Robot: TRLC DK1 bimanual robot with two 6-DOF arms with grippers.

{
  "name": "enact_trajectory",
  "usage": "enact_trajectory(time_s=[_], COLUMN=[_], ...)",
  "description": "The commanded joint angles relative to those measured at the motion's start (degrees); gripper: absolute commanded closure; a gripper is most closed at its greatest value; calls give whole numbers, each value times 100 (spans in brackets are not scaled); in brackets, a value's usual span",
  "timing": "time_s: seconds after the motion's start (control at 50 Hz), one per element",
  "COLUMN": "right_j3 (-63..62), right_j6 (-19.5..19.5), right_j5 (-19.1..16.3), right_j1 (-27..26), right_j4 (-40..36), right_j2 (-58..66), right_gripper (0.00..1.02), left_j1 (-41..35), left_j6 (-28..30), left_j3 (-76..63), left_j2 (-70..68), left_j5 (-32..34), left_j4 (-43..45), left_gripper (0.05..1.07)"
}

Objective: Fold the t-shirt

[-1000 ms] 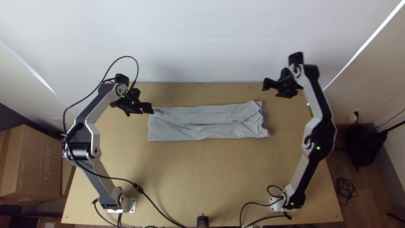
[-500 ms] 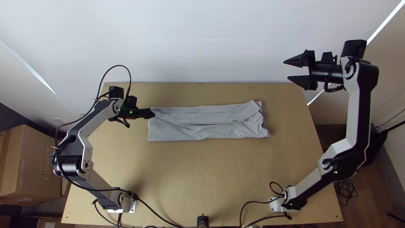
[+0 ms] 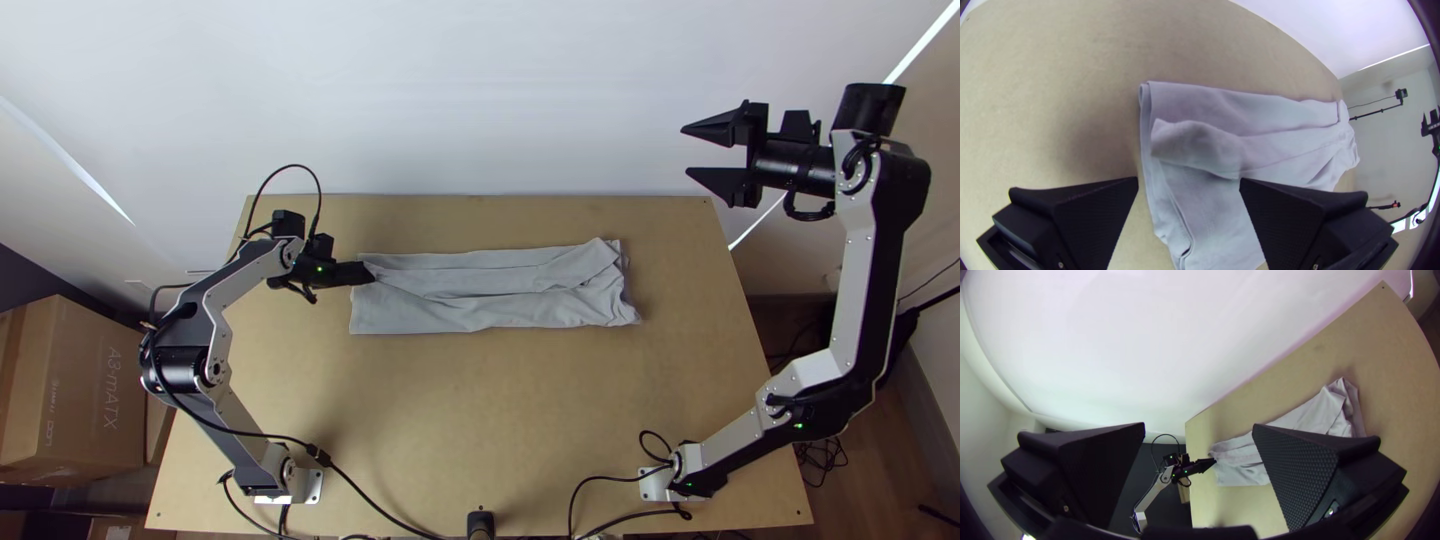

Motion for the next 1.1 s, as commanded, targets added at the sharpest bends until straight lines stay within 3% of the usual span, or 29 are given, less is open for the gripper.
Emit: enact_trajectory(time_s=[0.0,0.36,0.42,0.46,0.5,0.58,0.78,0.96,1.08], right_j3=[29,-23,-50,-58,-76,-111,-331,-718,-1113], right_j6=[154,163,154,154,146,128,22,-197,-452], right_j5=[-79,-70,-62,-62,-62,-53,17,114,378], right_j1=[117,275,284,284,284,301,354,433,521], right_j4=[9,18,27,18,18,18,27,27,45], right_j2=[-250,-400,-426,-435,-452,-487,-558,-646,-751], right_gripper=[4,4,4,4,4,4,4,4,4], left_j1=[-157,-781,-852,-878,-878,-808,-263,889,1697], left_j6=[-169,-547,-591,-591,-591,-600,-318,525,1088], left_j3=[115,441,441,432,405,344,-139,-430,-342], left_j2=[270,560,569,578,560,516,147,-73,-143], left_j5=[51,42,-20,-99,-125,-178,-195,-187,-187], left_j4=[-5,57,110,145,206,312,312,-66,-453], left_gripper=[10,10,14,24,42,105,104,104,104])
